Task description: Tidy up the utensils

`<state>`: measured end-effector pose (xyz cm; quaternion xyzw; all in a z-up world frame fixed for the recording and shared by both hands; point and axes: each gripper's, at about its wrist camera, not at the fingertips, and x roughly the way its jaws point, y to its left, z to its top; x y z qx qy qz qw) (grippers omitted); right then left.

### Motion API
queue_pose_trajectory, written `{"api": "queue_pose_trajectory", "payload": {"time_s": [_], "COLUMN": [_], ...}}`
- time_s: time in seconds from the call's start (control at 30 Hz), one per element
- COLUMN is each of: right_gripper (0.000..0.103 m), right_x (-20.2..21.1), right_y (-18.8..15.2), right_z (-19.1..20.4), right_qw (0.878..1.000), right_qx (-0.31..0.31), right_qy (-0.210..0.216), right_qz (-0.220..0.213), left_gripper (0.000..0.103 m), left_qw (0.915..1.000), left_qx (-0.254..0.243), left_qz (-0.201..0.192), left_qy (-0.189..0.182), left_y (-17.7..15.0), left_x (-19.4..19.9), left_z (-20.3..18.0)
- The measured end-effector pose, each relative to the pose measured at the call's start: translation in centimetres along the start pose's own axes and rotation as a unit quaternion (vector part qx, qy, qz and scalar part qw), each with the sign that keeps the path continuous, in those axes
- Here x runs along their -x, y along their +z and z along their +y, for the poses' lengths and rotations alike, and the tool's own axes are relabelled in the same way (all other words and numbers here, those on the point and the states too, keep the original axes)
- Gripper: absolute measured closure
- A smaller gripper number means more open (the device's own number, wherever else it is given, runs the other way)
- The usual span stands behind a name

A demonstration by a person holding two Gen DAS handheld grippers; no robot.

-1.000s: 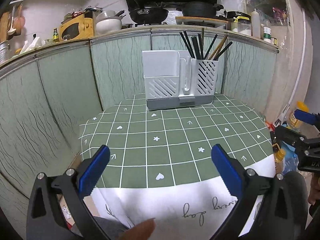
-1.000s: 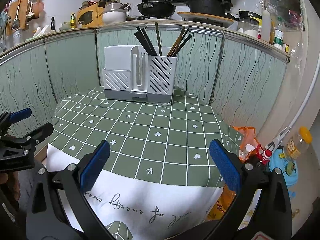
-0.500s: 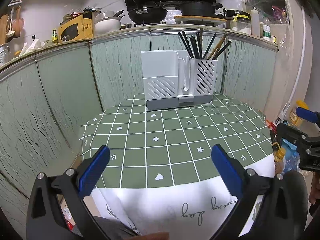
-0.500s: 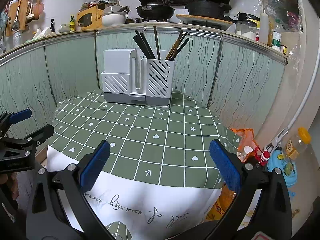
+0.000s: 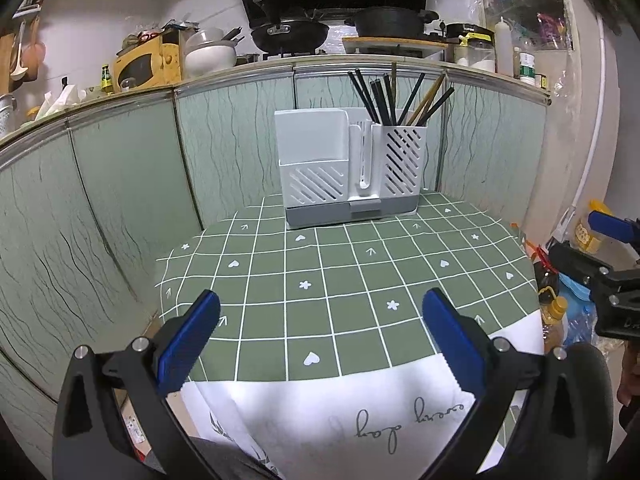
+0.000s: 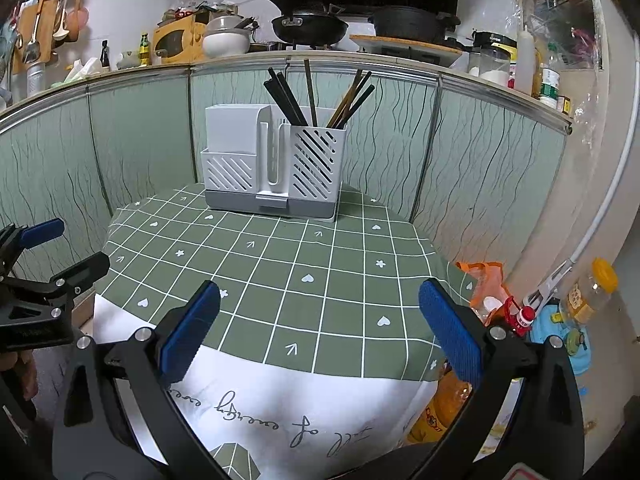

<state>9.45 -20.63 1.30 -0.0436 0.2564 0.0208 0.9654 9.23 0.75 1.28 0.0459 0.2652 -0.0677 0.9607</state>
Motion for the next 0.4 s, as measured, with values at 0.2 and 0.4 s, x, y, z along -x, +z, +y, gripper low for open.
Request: {"api": "queue_pose_trajectory", "payload": {"time_s": [0.2,0.4], "right_gripper": [0.007,0.007], "right_x": [0.14,0.35], "right_y": [0.04,0.26], "right_z": [-0.04,-0.17], "right_qw": [1.0,1.0], "right_qx": [0.0,0.0], "right_qy": [0.0,0.0], "right_qz": [-0.002,-0.004], "left_gripper": [0.004,0.004], "left_qw": [0.9999,0.9999], "left_qx": [-0.007,-0.009], "left_qz": [-0.003,-0.003], "left_qy": [-0.009,-0.009], "left_y": [0.44,0.56], "left_x": [0.32,0.41], "left_z": [-0.26,-0.42]}}
